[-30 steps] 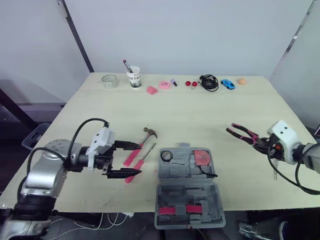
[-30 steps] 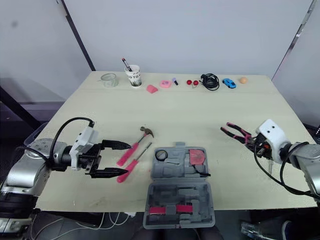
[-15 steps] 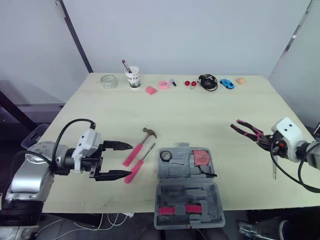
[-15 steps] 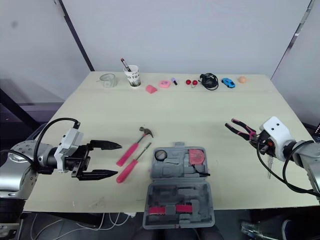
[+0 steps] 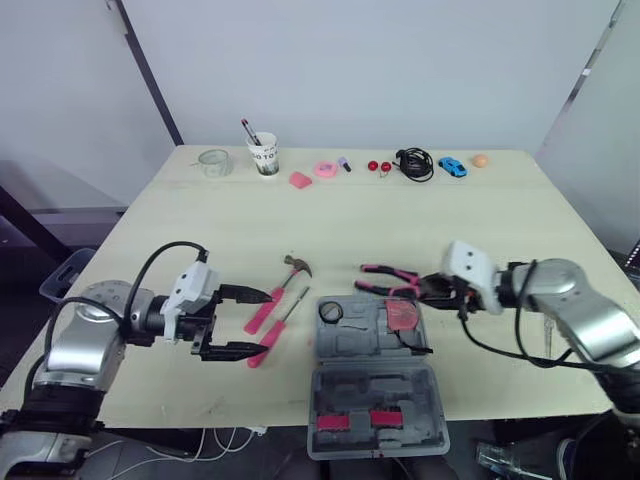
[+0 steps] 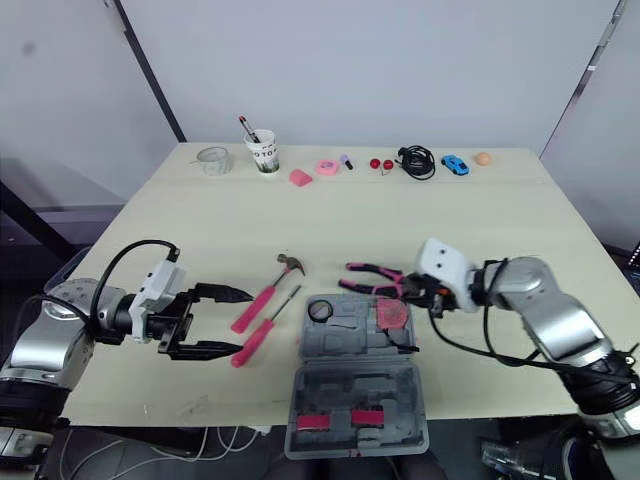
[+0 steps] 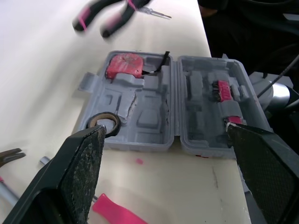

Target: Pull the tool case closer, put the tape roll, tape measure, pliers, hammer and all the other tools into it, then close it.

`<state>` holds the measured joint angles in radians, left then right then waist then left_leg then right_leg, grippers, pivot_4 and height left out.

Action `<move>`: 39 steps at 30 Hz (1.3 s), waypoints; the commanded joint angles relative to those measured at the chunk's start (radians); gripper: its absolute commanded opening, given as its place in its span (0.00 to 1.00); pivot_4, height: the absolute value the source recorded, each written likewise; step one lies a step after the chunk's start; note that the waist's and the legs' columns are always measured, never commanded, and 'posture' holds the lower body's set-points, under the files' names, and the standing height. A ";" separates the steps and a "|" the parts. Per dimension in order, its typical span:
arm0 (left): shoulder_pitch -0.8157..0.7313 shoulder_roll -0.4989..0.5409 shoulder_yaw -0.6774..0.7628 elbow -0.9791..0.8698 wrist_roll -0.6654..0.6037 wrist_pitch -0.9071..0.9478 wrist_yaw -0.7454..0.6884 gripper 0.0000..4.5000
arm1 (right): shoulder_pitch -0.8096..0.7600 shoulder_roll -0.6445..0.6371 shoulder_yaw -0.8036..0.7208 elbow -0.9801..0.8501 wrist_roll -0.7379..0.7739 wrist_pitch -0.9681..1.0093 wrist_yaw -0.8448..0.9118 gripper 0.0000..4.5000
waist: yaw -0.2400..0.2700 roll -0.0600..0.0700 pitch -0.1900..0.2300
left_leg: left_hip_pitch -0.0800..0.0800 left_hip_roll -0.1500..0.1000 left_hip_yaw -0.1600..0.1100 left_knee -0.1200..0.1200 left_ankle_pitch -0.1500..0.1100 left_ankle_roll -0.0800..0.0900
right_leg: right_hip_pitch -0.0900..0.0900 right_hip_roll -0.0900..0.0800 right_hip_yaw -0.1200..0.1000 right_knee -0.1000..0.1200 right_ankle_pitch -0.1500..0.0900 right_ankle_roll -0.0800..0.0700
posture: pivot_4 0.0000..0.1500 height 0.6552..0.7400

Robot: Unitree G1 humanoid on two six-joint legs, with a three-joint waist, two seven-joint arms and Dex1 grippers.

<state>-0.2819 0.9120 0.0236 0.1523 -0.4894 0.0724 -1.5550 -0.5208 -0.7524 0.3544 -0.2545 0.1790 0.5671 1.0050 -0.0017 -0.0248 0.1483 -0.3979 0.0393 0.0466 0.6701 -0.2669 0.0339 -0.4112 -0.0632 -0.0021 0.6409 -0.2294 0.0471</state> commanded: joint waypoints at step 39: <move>-0.038 0.004 -0.062 0.032 0.077 -0.055 -0.043 0.98 | -0.113 0.232 0.291 0.174 -0.368 -0.089 0.026 0.22 | -0.010 0.000 0.000 | 0.000 0.000 0.000 0.000 0.000 0.000 | -0.001 0.000 0.000 0.001 0.001 0.002 | 1.00 1.00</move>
<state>-0.3122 0.9014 -0.0501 0.2039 -0.4123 0.0285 -1.5557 -0.6167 -0.5228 0.6554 -0.0760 -0.1767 0.4984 1.0377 -0.0114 -0.0252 0.1481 -0.3979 0.0393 0.0466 0.6702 -0.2668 0.0339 -0.4119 -0.0629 -0.0023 0.6418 -0.2284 0.0488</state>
